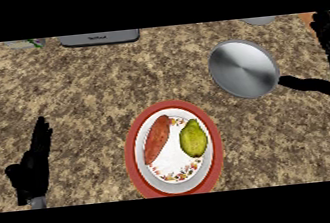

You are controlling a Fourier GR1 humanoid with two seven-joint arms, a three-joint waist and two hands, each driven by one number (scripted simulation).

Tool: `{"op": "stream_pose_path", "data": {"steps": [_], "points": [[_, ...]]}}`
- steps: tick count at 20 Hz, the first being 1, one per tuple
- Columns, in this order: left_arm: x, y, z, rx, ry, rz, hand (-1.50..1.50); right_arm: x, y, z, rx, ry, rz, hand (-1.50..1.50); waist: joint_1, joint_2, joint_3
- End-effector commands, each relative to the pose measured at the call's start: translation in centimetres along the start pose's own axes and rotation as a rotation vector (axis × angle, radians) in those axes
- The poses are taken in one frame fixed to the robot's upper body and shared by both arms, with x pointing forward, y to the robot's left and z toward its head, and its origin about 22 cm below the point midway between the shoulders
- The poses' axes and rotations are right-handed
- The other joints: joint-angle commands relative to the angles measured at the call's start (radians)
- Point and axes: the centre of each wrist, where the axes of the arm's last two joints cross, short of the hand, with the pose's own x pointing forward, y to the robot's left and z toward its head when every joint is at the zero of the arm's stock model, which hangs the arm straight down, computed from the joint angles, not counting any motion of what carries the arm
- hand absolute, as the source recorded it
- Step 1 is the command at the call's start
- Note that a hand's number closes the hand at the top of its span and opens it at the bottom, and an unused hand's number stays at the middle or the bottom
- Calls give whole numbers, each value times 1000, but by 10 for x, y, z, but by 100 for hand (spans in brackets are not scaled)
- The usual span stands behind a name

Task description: Pick the pear from the plate and place it in the pan

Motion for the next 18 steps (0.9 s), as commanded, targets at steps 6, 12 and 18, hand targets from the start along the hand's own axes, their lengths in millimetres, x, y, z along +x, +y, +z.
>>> {"op": "stream_pose_path", "data": {"steps": [6, 12, 18], "points": [[68, -23, -37, -118, -239, 59, 0, 8, 147, 39, 365, -148, -852, 150, 74, 53, 66], [80, -24, -42, -155, -154, 71, 0, -113, 133, 164, -5, -100, -770, -150, 2, 30, 43], [106, -25, -54, -167, -156, 80, 0, -163, 37, 170, 83, -161, -643, -150, 18, 28, 40]]}}
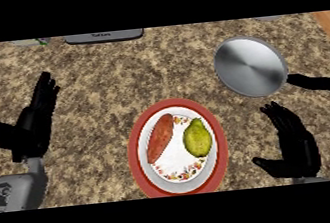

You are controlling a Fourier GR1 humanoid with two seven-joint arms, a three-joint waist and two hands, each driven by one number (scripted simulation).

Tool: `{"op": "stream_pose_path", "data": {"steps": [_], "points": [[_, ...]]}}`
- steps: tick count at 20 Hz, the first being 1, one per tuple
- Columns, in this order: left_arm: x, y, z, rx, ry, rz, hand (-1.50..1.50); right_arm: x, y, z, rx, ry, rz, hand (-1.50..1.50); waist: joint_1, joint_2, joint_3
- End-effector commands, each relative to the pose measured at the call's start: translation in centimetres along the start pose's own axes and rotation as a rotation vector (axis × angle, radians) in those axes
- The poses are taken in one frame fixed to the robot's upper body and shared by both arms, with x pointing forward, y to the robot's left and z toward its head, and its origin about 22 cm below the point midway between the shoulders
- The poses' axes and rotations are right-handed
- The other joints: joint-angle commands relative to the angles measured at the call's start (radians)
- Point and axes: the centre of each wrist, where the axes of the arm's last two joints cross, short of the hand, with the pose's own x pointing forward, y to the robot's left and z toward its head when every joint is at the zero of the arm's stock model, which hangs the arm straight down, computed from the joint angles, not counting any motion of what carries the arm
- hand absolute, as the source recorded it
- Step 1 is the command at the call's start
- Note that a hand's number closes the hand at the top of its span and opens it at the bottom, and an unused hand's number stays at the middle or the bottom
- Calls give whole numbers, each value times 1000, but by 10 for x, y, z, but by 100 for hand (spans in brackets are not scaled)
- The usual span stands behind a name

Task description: Pick the pear from the plate and place it in the pan

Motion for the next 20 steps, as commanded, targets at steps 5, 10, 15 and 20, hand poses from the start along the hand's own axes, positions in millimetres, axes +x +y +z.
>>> {"op": "stream_pose_path", "data": {"steps": [5, 10, 15, 20], "points": [[17, -13, -2, -5, -13, 10, 0, 69, -97, -15, 276, 126, 319, -150, -2, 0, 8], [20, 0, 1, 2, 18, 15, 0, 87, -104, -49, 317, 171, 338, -150, -2, 2, 8], [12, 4, -14, 8, 1, 1, 0, 109, -85, -93, 315, 116, 423, -150, -5, 3, 7], [23, 0, -8, -12, 9, -7, 0, 118, -68, -107, 369, 127, 341, -150, -4, 1, 8]]}}
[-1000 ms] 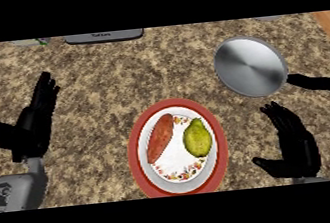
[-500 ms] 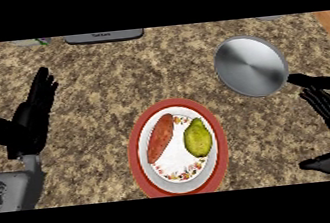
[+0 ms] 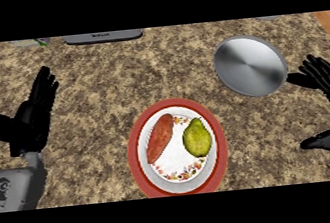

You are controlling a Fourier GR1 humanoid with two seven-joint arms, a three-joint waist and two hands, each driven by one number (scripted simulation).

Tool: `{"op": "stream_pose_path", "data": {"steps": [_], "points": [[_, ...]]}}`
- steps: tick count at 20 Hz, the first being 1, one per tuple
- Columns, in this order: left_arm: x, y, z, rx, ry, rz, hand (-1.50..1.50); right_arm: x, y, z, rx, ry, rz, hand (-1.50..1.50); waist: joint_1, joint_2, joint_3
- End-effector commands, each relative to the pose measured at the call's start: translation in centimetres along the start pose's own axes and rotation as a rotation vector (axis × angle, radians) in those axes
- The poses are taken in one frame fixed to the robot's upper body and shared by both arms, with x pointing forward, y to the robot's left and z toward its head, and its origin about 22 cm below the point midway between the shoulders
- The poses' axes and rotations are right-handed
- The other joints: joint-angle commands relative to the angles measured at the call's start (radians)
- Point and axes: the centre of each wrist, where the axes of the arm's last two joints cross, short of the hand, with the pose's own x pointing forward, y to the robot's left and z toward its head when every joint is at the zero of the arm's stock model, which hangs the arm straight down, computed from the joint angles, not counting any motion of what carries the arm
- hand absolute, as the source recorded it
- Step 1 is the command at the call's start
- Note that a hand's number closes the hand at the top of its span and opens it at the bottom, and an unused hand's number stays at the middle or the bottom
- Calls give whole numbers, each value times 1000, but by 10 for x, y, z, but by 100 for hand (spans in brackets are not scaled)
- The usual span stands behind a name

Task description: Pick the pear from the plate and place it in the pan

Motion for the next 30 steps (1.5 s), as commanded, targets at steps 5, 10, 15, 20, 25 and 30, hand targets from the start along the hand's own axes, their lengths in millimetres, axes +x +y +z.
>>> {"op": "stream_pose_path", "data": {"steps": [5, 10, 15, 20, 25, 30], "points": [[7, 7, -9, 19, -18, -6, 0, 16, 38, -21, 134, -74, -78, -150, -3, 0, 0], [-2, -3, 1, 3, -16, 3, 0, 16, 65, -10, 174, 14, -21, -150, -2, 0, 0], [-8, 3, 15, 12, -11, -4, 0, 25, 73, -16, 149, 85, -11, -150, 0, 0, 0], [9, 4, 12, -9, 8, 7, 0, 8, 84, -23, 135, 171, 24, -150, 2, 0, 1], [6, 0, 3, 0, -4, -2, 0, 11, 94, -26, 227, 178, 10, -150, -1, 0, 1], [0, -5, -1, -12, 5, 1, 0, -19, 117, -39, 289, 157, 30, -150, 3, 1, 1]]}}
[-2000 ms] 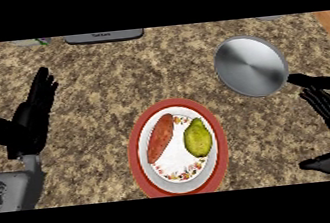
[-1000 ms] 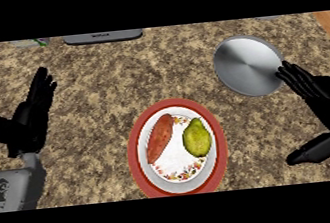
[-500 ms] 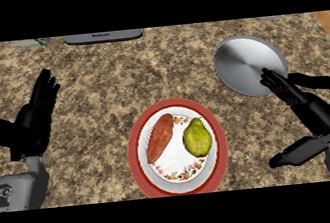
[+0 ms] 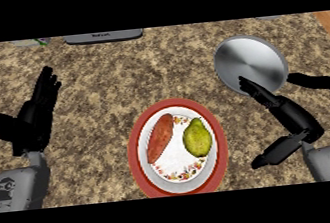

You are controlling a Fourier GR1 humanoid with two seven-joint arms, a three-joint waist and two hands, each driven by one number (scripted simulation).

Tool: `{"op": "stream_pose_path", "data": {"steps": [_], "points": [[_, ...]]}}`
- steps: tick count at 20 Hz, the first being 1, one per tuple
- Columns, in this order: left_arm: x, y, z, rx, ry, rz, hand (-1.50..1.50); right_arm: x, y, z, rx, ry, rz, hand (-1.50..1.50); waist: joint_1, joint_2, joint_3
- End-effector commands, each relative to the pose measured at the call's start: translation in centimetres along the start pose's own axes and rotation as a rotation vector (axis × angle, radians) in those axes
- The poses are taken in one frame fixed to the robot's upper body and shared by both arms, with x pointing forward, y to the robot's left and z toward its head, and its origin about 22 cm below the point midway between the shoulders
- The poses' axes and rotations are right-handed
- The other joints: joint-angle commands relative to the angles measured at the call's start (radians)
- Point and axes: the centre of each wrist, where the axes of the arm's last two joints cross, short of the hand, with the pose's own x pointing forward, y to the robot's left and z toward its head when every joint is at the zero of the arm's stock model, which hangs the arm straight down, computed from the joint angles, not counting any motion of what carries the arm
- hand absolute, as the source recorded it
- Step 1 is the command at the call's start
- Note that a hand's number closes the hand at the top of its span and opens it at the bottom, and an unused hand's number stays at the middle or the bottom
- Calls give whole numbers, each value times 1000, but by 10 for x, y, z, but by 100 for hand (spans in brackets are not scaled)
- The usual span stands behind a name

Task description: Pick the pear from the plate and place it in the pan

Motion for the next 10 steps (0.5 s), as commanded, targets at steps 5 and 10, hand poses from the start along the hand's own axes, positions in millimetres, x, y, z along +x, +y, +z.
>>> {"op": "stream_pose_path", "data": {"steps": [5, 10], "points": [[15, 20, -5, 7, -5, 10, 0, -1, 16, -23, 74, -6, 60, -150, 2, 0, 0], [3, 3, -3, 1, -25, 4, 0, 1, 15, -27, 91, 20, 95, -150, 0, 0, 0]]}}
